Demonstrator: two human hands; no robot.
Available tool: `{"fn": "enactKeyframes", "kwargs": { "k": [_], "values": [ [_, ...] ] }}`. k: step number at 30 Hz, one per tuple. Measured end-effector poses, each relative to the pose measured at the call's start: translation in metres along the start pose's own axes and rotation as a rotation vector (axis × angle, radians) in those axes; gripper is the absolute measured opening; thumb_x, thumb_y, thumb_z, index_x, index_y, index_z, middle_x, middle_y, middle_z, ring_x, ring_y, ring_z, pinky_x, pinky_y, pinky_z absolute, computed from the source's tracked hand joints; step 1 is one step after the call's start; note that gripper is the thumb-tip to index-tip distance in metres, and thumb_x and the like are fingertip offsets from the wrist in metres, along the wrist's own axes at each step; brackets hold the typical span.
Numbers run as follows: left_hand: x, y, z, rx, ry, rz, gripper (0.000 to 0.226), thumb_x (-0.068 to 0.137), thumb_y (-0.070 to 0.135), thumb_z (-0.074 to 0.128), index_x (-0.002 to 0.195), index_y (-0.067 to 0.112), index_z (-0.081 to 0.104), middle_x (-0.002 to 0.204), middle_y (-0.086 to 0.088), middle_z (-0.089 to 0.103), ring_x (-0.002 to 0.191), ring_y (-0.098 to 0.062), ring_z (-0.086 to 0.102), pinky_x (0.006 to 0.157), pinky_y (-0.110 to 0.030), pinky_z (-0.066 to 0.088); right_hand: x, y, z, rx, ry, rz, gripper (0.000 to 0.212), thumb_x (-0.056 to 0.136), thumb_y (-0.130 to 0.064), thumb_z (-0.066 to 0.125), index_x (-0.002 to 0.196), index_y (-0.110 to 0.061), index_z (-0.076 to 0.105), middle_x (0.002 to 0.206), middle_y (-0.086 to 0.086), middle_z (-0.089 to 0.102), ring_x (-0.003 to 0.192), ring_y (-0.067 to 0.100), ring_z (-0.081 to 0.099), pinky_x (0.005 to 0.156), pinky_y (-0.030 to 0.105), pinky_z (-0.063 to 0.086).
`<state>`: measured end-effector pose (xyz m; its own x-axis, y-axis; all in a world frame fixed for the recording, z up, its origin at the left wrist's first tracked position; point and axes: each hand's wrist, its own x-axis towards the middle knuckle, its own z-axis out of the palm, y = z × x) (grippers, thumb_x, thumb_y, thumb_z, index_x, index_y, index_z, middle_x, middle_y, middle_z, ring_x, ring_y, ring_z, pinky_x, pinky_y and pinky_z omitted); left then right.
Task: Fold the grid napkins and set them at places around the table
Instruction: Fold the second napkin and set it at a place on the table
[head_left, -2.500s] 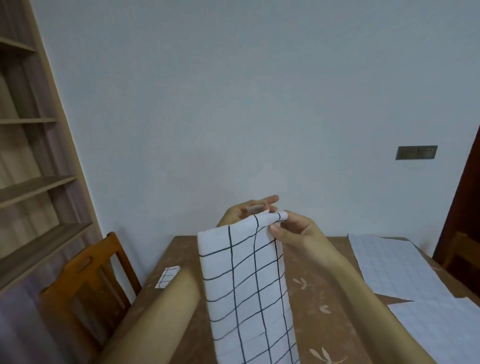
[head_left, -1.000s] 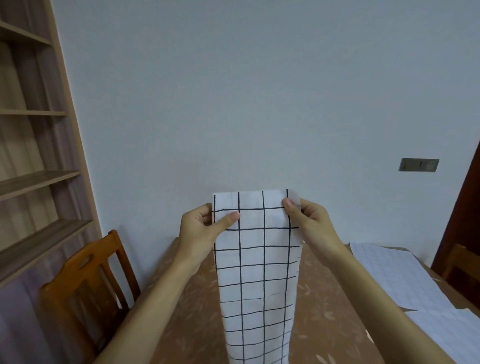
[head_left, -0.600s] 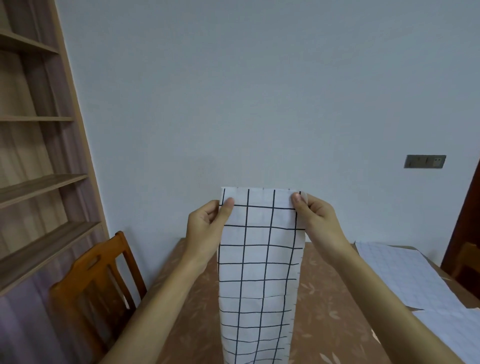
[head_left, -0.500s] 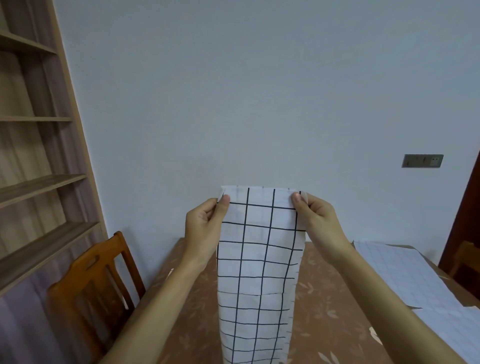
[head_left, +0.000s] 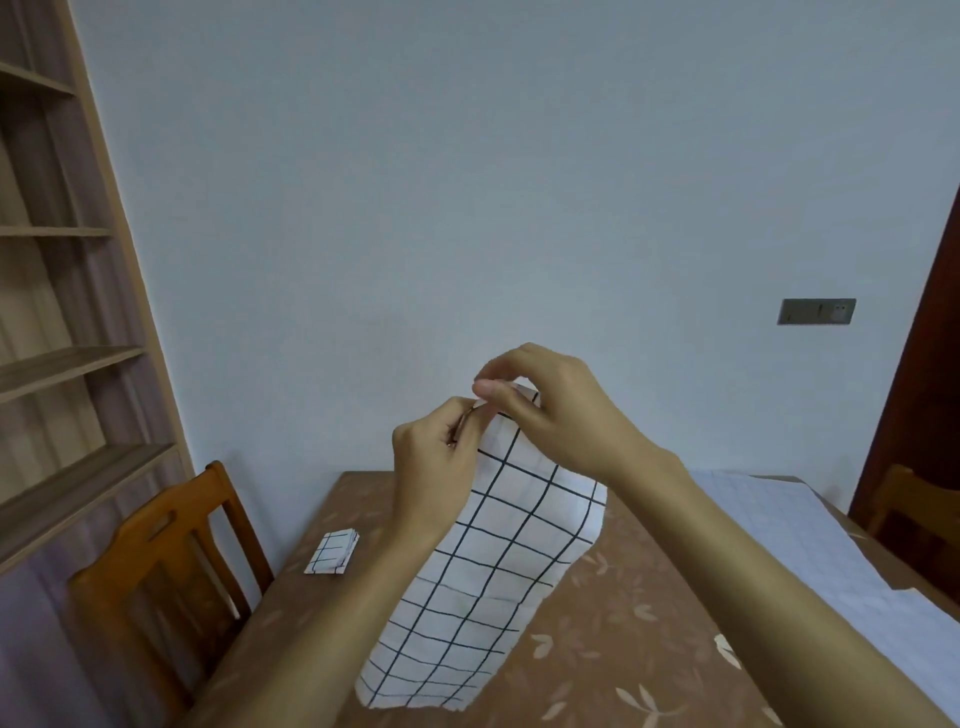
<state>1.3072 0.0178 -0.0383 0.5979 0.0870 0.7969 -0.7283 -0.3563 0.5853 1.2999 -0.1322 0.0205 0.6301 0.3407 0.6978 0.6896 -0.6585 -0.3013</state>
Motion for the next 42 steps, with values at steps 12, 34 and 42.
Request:
{"fn": "enactKeyframes", "kwargs": {
  "k": [12, 34, 42],
  "values": [
    [-0.029, -0.036, -0.003, 0.058, -0.099, -0.066, 0.030, 0.094, 0.032, 0.065, 0.068, 0.021, 0.055, 0.052, 0.009, 0.027, 0.050, -0.010, 0.024, 0.046, -0.019, 0.023, 0.007, 0.034, -0.013, 0.049, 0.218, 0.159, 0.017, 0.099, -0.026, 0.060, 0.092, -0.014, 0.070, 0.090, -0.003, 0.073, 0.082, 0.010, 0.064, 0.070, 0.010, 0.044],
    [-0.049, -0.100, -0.049, 0.144, -0.345, -0.422, 0.019, 0.070, 0.025, 0.090, 0.078, 0.031, 0.074, 0.083, 0.012, 0.071, 0.080, 0.007, 0.062, 0.072, -0.007, 0.047, -0.033, 0.109, -0.050, 0.165, 0.500, 0.463, 0.018, 0.100, -0.026, 0.058, 0.091, -0.014, 0.069, 0.086, 0.001, 0.069, 0.076, 0.011, 0.059, 0.069, 0.018, 0.043],
    [-0.037, -0.063, 0.010, -0.079, -0.609, -0.424, 0.054, 0.073, 0.056, 0.082, 0.120, 0.035, 0.066, 0.120, 0.016, 0.071, 0.115, 0.002, 0.063, 0.100, -0.021, 0.050, -0.020, 0.061, -0.018, 0.182, 0.270, 0.237, 0.014, 0.097, -0.019, 0.063, 0.086, -0.014, 0.070, 0.083, -0.001, 0.073, 0.072, 0.007, 0.061, 0.067, 0.014, 0.043]
  ]
}}
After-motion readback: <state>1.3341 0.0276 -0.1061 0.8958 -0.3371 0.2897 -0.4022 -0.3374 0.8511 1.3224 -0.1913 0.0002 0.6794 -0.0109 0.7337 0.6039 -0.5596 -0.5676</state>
